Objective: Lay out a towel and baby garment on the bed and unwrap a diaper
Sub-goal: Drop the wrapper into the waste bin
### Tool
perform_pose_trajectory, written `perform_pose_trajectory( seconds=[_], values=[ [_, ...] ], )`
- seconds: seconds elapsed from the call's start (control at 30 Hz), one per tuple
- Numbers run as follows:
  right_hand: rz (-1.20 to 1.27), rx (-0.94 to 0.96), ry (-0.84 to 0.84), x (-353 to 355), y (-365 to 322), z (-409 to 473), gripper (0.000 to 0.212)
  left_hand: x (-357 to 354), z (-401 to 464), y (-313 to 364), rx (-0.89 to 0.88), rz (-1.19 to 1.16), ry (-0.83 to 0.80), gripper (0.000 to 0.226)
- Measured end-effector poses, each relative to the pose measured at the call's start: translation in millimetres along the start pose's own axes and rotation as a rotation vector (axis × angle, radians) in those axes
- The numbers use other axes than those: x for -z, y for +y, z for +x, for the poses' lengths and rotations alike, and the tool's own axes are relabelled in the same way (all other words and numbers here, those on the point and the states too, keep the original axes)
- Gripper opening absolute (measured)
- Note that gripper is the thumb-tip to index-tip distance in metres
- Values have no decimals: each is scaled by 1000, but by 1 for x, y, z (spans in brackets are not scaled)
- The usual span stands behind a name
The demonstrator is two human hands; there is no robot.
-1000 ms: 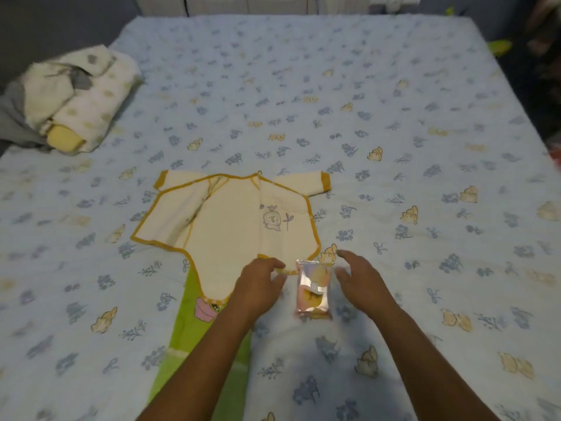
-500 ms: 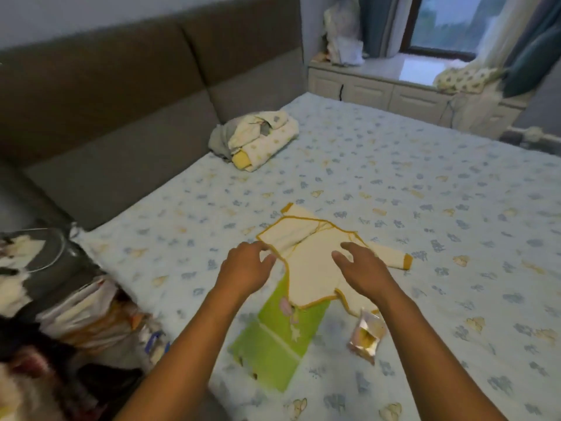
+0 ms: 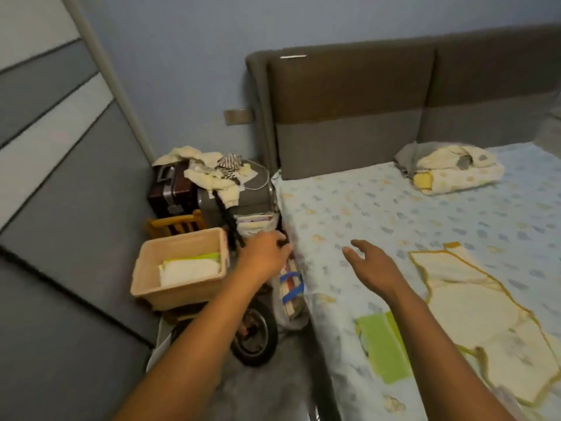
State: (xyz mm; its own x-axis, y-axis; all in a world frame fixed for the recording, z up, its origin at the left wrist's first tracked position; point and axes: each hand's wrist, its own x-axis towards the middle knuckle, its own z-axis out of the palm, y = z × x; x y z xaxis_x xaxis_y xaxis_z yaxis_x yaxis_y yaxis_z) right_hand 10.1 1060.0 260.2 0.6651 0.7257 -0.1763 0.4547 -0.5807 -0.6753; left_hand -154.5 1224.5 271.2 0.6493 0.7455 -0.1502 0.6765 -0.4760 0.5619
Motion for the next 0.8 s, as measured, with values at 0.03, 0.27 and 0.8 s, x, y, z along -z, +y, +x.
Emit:
perform_pose_trajectory(
  seconds=[0.03,0.27,0.8],
  values=[
    [-10,23,-33,-20,-18,-3,57,11,-14,-23,42,-7,15,40],
    [-21,167,-263,-163,-111,-8,46,59,-69,-171,295,-13,115,39],
    [-88,198,-604,-433,-117,33,50,-4,-85,-438,621,-162,100,23]
  ],
)
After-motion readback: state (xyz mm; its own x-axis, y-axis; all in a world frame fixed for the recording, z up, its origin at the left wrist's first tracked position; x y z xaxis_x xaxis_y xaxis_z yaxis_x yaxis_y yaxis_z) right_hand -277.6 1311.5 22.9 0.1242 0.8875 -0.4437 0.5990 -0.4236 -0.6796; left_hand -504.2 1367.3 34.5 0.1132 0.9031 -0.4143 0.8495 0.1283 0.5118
